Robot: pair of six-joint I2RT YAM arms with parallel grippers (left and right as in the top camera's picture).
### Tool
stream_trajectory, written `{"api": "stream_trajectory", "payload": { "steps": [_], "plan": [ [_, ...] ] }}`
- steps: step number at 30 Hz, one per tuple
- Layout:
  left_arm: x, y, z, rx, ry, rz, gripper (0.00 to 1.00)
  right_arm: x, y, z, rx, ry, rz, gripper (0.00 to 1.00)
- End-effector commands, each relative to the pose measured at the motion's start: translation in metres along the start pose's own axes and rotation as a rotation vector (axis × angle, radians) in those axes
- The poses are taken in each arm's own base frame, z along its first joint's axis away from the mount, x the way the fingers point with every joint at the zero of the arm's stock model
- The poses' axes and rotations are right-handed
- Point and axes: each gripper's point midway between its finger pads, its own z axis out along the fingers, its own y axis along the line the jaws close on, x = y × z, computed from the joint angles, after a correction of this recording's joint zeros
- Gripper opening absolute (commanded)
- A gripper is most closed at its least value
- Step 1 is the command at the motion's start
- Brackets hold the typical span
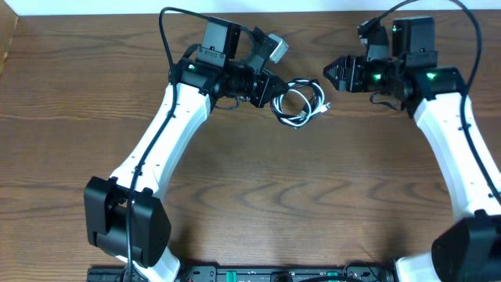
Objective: Untangle cables
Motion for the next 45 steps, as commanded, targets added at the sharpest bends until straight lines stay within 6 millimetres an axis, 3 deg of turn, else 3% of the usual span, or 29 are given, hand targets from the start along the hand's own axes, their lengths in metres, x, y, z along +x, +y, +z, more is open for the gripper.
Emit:
{"api": "stream_trajectory", "payload": {
  "steps": [1,7,16,22,30,45],
  "plan": [
    [0.010,0.027,0.008,-0.149,0.051,0.081,0.07,0.010,0.004,0.024,-0.003,0.060,0.196,0.53],
    [0.017,0.055,0.011,-0.336,0.111,0.132,0.08,0.027,0.005,0.062,-0.030,0.143,0.367,0.50],
    [0.040,0.072,0.040,-0.410,0.204,0.126,0.07,0.023,0.024,0.084,-0.104,0.151,0.497,0.47],
    [0.036,0.078,0.047,-0.438,0.115,-0.175,0.08,0.033,0.019,0.105,-0.075,0.175,0.537,0.42],
    [0.037,0.079,0.046,-0.454,0.057,-0.452,0.07,0.035,0.011,0.112,-0.041,0.165,0.539,0.41],
    [0.038,0.073,0.050,-0.446,0.063,-0.464,0.07,0.022,0.007,0.128,-0.068,0.113,0.541,0.36]
  ]
}}
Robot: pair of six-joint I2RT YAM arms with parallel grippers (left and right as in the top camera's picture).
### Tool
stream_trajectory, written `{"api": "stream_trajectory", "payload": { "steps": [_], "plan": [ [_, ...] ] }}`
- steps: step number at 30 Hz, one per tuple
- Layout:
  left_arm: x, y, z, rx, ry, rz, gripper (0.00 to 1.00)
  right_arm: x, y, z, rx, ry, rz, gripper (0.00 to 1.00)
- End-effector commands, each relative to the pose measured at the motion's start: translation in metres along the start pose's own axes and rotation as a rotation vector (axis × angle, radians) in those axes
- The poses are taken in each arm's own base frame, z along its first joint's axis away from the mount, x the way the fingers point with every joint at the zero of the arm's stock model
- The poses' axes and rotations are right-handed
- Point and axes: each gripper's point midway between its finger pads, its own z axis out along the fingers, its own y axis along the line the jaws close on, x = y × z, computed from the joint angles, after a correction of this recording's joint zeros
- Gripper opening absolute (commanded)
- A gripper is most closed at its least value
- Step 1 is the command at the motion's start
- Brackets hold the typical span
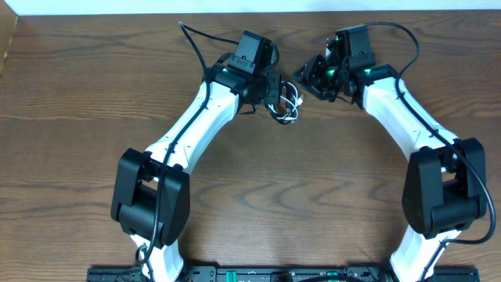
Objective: Untangle cables
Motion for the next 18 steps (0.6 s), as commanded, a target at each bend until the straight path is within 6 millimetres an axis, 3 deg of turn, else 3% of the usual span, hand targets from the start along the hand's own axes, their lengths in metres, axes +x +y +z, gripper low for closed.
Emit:
{"api": "stream_trajectory", "payload": {
  "steps": [1,18],
  "plan": [
    [0.000,-0.001,-0.001,0.000,-0.004,-0.013,0.07,0.000,0.003,0.010,-0.024,0.018,0.017,0.36],
    [0.000,-0.002,-0.001,0.000,-0.003,-0.013,0.07,0.011,0.014,0.020,-0.026,0.016,-0.020,0.29]
  ]
}}
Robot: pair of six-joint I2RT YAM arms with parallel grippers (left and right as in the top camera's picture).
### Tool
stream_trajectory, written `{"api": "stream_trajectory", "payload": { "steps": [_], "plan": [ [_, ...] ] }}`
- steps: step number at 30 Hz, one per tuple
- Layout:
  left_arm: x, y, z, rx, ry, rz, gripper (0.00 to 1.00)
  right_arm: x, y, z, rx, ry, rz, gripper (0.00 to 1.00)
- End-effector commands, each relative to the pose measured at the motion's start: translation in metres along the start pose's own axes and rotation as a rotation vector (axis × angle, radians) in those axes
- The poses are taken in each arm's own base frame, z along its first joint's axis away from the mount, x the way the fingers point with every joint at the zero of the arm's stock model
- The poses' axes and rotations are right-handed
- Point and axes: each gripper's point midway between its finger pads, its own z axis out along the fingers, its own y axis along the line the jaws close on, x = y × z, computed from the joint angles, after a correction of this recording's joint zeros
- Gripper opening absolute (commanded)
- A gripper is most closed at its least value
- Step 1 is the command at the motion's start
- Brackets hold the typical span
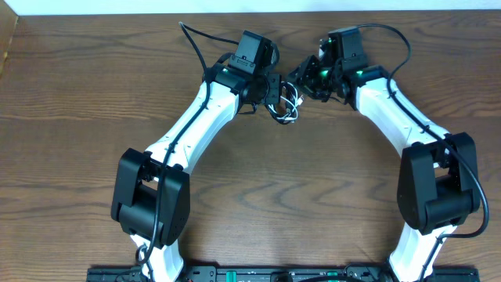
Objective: Untangle cables
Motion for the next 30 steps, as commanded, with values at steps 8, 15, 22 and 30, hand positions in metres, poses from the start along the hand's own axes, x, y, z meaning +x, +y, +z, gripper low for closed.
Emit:
{"api": "stream_trajectory", "payload": {
  "steps": [8,15,22,30],
  "plan": [
    [0.001,-0.001,-0.001,-0.001,0.001,-0.013,0.07,0.008,0.009,0.008,0.018,-0.012,-0.030,0.26],
    [0.001,-0.001,-0.001,-0.001,0.001,-0.013,0.07,0.006,0.005,0.008,0.037,-0.024,-0.026,0.22],
    [0.001,-0.002,-0.001,0.000,0.001,-0.013,0.07,0.003,-0.002,0.010,0.078,-0.062,-0.030,0.22],
    [0.001,-0.002,-0.001,0.000,0.001,-0.013,0.07,0.007,-0.004,0.015,0.086,-0.056,-0.034,0.22]
  ]
}}
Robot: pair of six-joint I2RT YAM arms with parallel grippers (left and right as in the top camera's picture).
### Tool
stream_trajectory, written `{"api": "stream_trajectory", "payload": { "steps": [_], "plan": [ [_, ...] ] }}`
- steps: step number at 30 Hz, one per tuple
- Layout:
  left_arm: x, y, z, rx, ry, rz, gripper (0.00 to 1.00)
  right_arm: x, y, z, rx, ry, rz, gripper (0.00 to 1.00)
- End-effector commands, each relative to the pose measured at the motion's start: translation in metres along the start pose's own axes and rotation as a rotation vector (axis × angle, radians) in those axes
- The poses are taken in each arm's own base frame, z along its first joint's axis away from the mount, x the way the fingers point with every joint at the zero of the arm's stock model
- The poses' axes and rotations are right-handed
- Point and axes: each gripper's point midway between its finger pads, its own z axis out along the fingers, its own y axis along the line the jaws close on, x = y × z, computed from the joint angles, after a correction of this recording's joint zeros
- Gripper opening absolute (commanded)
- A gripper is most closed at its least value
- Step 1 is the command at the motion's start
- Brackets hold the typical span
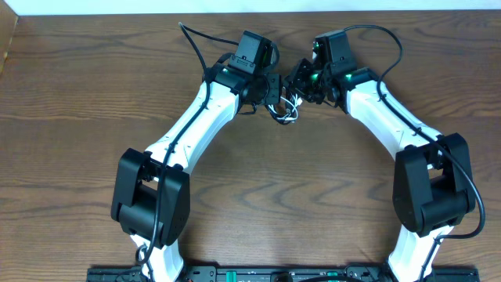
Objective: Untangle cables
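Observation:
A tangled bundle of white and black cable (pixel 286 108) lies at the far middle of the wooden table. My left gripper (pixel 275 94) is at the bundle's upper left edge and appears shut on a loop of it. From the right, my right gripper (pixel 295 81) has its fingertips against the top of the bundle. Its jaws are dark and overlap the cable, so their state does not show. The bundle is partly hidden under both grippers.
The wooden table (pixel 258 196) fills the view, with its far edge just behind the grippers. A thin black lead (pixel 192 39) runs from the left wrist toward the far edge. Both arm bases stand at the near edge.
My right gripper has shifted a little further left, from just right of the bundle to touching its top. The left gripper and the cable have stayed where they were.
At first the bundle lay loosely spread between the grippers, the left one at its left edge and the right one well off to the right. Then the bundle was tighter at the left gripper and the right gripper had come close. Now the right gripper reaches it.

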Motion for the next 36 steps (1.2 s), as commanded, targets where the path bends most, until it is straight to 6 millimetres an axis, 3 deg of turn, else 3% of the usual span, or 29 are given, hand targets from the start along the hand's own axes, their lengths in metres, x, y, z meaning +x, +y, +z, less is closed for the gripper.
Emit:
{"api": "stream_trajectory", "payload": {
  "steps": [1,8,10,16,22,27,30,36],
  "plan": [
    [0.000,-0.002,-0.001,0.001,-0.002,0.002,0.07,0.003,-0.004,0.009,0.020,0.002,-0.001,0.21],
    [0.002,-0.001,-0.001,-0.002,0.003,0.001,0.07,0.003,-0.008,0.020,-0.001,0.022,0.006,0.10],
    [0.002,-0.001,-0.001,-0.003,0.004,0.001,0.07,0.002,-0.005,0.019,-0.020,0.027,0.003,0.02],
    [0.001,0.001,-0.001,-0.014,-0.001,0.002,0.07,0.000,0.000,0.014,-0.054,0.043,-0.006,0.01],
    [-0.005,0.014,-0.001,-0.086,-0.031,0.004,0.07,-0.007,0.017,-0.007,-0.114,0.027,-0.091,0.01],
    [-0.007,0.010,-0.001,-0.069,-0.038,0.041,0.07,-0.004,0.024,-0.018,-0.135,0.037,-0.184,0.01],
    [-0.004,-0.002,-0.001,-0.003,-0.018,0.206,0.07,-0.005,0.007,-0.021,-0.095,0.056,-0.205,0.11],
    [0.004,0.000,0.002,0.001,0.004,0.400,0.08,-0.032,-0.041,-0.043,-0.004,0.043,-0.176,0.18]
  ]
}}
